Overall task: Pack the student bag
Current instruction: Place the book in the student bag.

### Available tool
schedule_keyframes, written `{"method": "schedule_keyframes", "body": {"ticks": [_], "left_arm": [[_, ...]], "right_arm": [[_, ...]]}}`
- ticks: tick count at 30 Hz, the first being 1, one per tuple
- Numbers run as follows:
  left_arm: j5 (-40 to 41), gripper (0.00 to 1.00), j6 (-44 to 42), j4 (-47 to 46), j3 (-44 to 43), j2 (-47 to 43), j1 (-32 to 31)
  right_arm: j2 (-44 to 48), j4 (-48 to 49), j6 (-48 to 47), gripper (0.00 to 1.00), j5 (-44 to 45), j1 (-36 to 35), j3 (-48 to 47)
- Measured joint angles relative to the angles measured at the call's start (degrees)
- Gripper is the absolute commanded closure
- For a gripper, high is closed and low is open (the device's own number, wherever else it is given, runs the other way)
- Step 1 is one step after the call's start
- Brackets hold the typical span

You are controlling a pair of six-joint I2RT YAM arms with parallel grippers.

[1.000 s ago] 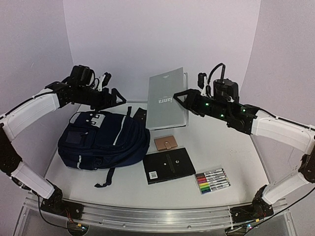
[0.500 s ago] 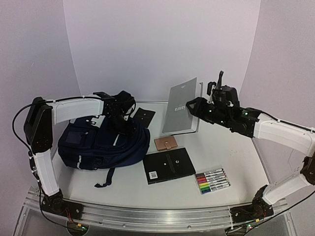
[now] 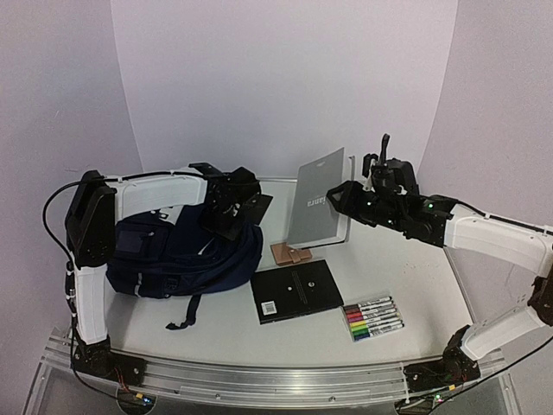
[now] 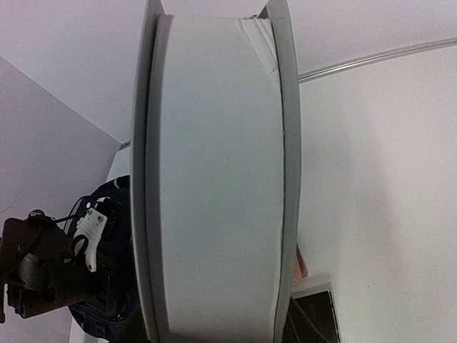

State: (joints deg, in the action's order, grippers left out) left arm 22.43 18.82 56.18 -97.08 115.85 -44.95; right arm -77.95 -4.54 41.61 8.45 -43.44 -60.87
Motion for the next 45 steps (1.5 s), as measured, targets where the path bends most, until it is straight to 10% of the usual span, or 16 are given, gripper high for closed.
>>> {"method": "schedule_keyframes", "body": {"ticks": [21, 45], "left_arm": [[-15.55, 1.00, -2.57, 0.98, -4.22, -22.42, 7.65], [-38.84, 1.00, -5.02, -1.32, -1.04, -24.90, 12.93]], "right_arm": [[-1.30, 4.98, 15.09, 0.76, -21.77, -0.44, 2.53], [-31.65, 21.26, 21.40, 0.77, -26.09, -5.23, -13.75]]}}
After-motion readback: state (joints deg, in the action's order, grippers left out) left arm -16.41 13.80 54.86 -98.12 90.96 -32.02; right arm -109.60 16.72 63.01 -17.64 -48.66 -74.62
